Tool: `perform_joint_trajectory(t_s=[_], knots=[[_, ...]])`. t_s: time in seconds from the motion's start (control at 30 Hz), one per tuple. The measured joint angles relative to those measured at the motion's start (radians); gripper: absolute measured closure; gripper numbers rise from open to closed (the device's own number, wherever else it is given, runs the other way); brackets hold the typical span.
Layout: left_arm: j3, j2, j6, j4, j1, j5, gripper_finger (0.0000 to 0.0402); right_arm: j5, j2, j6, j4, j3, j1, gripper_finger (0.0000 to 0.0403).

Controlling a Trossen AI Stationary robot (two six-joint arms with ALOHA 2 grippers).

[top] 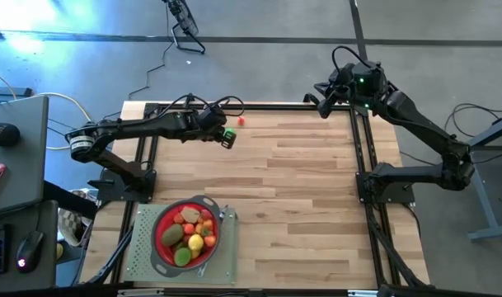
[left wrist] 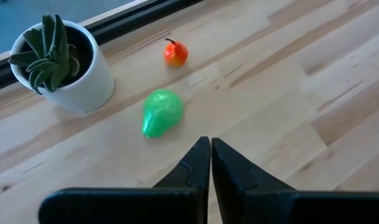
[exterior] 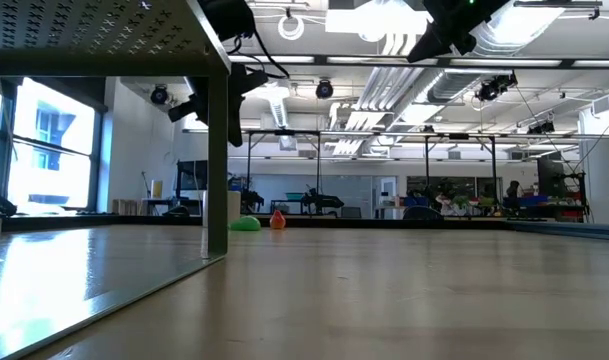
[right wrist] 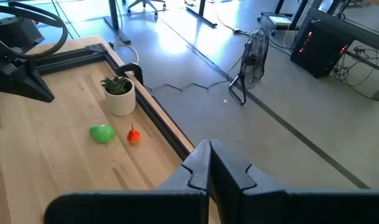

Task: Pick & Place Fruit
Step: Put the half avocado into the red strainer bowl on the shelf

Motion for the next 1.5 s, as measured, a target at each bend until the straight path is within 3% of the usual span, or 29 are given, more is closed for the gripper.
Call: perform_joint_trajectory(t_s=[0.67,1.5], knots=[[0.0,0.0,0.037,-0.002,0.0,0.001,0.039,-0.007,0.0,-0.003,0.0,0.0,0.0,0.04],[0.0,0.0,-0.024,0.005,0.0,0.001,0.039,-0.008,0.0,-0.052,0.0,0.0,0.0,0.04]])
